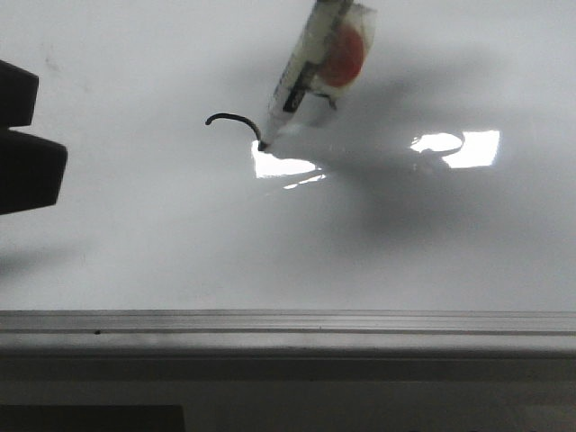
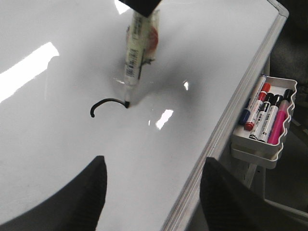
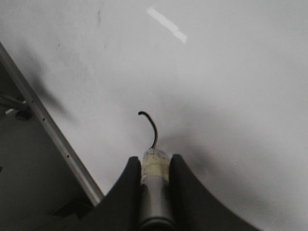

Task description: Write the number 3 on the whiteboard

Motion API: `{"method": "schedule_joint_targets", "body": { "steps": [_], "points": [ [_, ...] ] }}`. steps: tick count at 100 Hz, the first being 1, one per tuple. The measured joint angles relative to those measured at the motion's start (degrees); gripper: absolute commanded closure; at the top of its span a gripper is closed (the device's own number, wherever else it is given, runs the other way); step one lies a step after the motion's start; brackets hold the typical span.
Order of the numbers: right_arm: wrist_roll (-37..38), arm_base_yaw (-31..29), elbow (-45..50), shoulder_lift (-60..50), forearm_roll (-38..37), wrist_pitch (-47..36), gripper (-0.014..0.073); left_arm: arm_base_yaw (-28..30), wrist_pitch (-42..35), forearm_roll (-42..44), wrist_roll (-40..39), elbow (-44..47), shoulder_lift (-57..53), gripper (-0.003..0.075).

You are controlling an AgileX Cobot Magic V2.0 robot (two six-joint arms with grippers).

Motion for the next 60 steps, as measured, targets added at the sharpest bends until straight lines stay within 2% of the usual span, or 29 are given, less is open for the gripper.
{"method": "schedule_joint_targets", "body": {
  "steps": [29, 45, 60],
  "points": [
    [0.3, 1.7, 1.1, 1.3, 1.1, -0.8, 0.0654, 0.0, 0.0, 0.0, 0.0, 0.0, 0.0, 0.0334],
    [2.2, 1.8, 1.5, 0.4, -0.6, 3.0, 0.0655, 0.0, 0.0, 0.0, 0.0, 0.0, 0.0, 0.0334],
    [2.6, 2.5, 2.4, 2.3, 2.4, 2.0, 0.0659, 0.0, 0.0, 0.0, 0.0, 0.0, 0.0, 0.0334]
  ]
}}
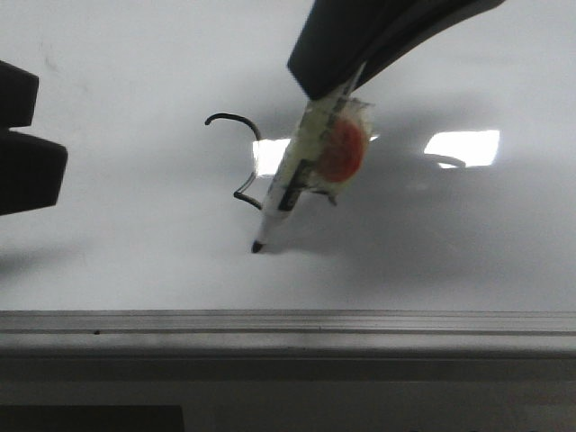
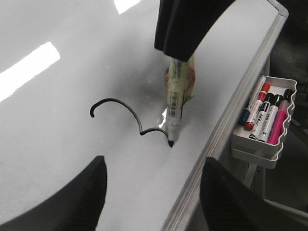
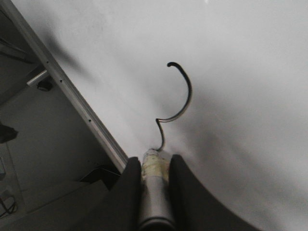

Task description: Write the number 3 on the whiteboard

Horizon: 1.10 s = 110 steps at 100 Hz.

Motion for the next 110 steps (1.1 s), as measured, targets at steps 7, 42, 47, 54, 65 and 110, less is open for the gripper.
{"method": "schedule_joint_targets", "body": {
  "steps": [7, 42, 47, 54, 65, 110],
  "points": [
    [0.1, 1.1, 0.0, 1.9, 1.3, -1.4, 0.0659, 0.0, 0.0, -0.1, 0.0, 0.0, 0.0, 0.0334],
    [0.3, 4.7, -2.7, 3.6, 0.8, -2.6, 0.0659, 0.0, -0.3, -0.8, 0.0, 0.0, 0.1, 0.0334],
    [0.3, 5.4, -2.8, 2.7, 0.3, -2.4, 0.0659, 0.0, -0.9, -1.1, 0.0, 0.0, 0.9, 0.0334],
    [0.3, 6.6, -2.8, 2.0, 0.2, -2.3, 0.0659, -0.6, -2.0, -1.3, 0.0, 0.0, 2.7, 0.0334],
    [0.2, 8.6, -2.8, 2.0, 0.1, -2.3, 0.0659, -1.5, -5.1, -2.2, 0.0, 0.0, 5.9, 0.0334],
    [0.1, 13.0, -2.8, 2.0, -0.2, -4.1, 0.0659, -2.0, -12.2, -7.6, 0.0, 0.0, 15.5, 0.0584]
  ]
}}
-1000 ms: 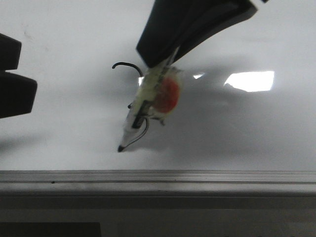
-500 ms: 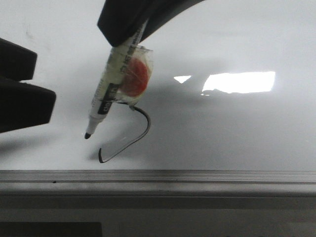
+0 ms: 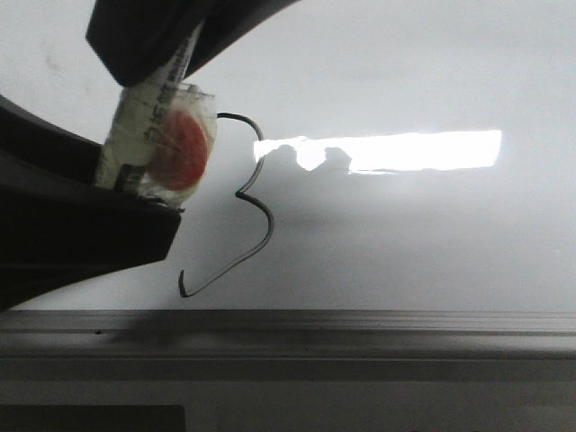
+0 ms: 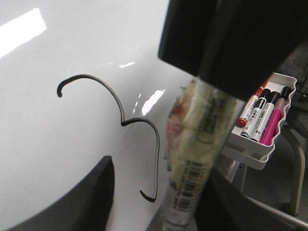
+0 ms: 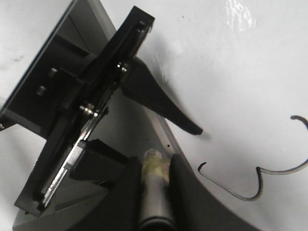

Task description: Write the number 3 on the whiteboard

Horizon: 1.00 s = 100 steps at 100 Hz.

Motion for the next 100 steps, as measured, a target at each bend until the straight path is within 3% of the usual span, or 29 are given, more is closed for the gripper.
{"method": "schedule_joint_targets", "body": {
  "steps": [6, 22, 29, 34, 46, 54, 62, 80, 100],
  "points": [
    [-0.1, 0.0, 0.0, 0.0, -0.3, -1.0, 0.0659, -0.1, -0.3, -0.1, 0.0, 0.0, 0.1, 0.0745],
    [-0.1, 0.0, 0.0, 0.0, -0.6, -1.7, 0.0657, -0.1, -0.7, 0.7, 0.9, 0.0, 0.1, 0.0740],
    [-0.1, 0.0, -0.1, 0.0, -0.6, -1.7, 0.0607, -0.1, -0.7, 0.9, 1.1, 0.0, 0.1, 0.0741],
    [-0.7, 0.0, -0.1, 0.0, -0.6, -1.7, 0.0500, -0.1, -0.7, 0.9, 1.1, 0.0, 0.1, 0.0741],
    [-1.9, 0.0, -0.1, 0.0, -0.5, -2.0, 0.0083, -0.3, -0.9, 0.2, -2.6, 0.0, 0.1, 0.0741],
    [-2.3, -0.1, -0.1, -0.1, -0.5, -1.6, -0.0065, -0.3, -0.8, -4.8, -8.4, 0.0, 0.1, 0.0741],
    [-2.6, -0.7, -0.1, -0.5, -0.5, -1.4, -0.0067, -0.3, -0.8, -11.6, -12.8, 0.0, 0.1, 0.0741],
    [-2.7, -1.6, -0.1, -2.6, -0.6, -1.1, -0.0051, -0.2, -0.8, -29.5, -14.8, 0.0, 0.1, 0.0741],
    [-2.7, -1.6, -0.1, -5.3, -0.7, -1.1, -0.0051, 0.1, -0.5, -35.3, -15.1, 0.0, 1.3, 0.0741]
  ]
}}
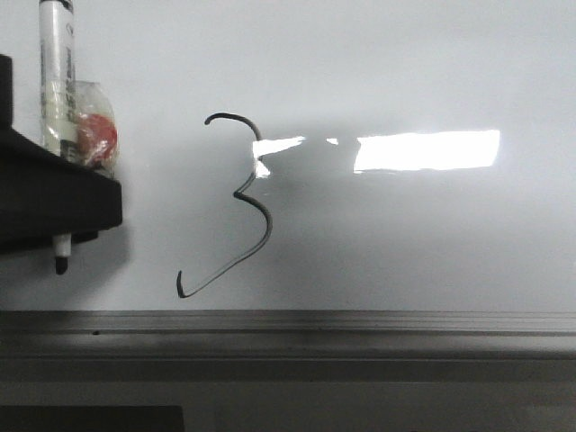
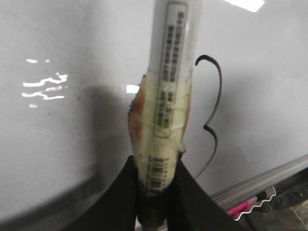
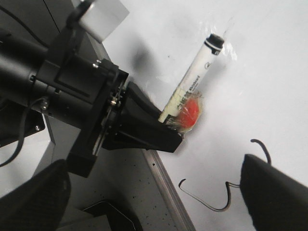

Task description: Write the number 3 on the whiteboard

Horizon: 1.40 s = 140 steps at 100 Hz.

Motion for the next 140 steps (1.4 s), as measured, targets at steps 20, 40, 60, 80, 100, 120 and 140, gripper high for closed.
{"method": "schedule_joint_targets", "body": {
  "steps": [20, 40, 60, 80, 100, 120, 140],
  "points": [
    [0.0, 0.0, 0.0, -0.8, 0.0, 0.0, -0.0051, 0.5, 1.2, -1.1, -0.1, -0.4, 2.5, 0.0741],
    [0.0, 0.0, 0.0, -0.8, 0.0, 0.0, -0.0051, 0.6, 1.1, -1.1, -0.1, -0.5, 2.7, 0.0741],
    [0.0, 0.0, 0.0, -0.8, 0.0, 0.1, -0.0051, 0.8, 1.3, -1.0, -0.1, -0.6, 2.7, 0.0676],
    [-0.1, 0.0, 0.0, -0.8, 0.2, 0.1, -0.0051, 0.8, 1.3, -0.8, -0.1, -0.6, 2.8, 0.0440],
    [-0.1, 0.0, 0.0, -0.8, 0.2, 0.1, -0.0051, 0.8, 1.3, -0.4, -0.1, -0.8, 2.2, 0.0436],
    [-0.1, 0.0, 0.0, -2.0, 0.2, 0.3, -0.0051, 1.2, 1.1, -1.5, 4.5, 0.4, -2.1, 0.0441],
    [-0.1, 0.0, 0.0, -4.6, 0.3, 0.4, -0.0051, 1.4, 1.1, -2.6, 6.5, 2.9, -9.4, 0.0441]
  ]
}}
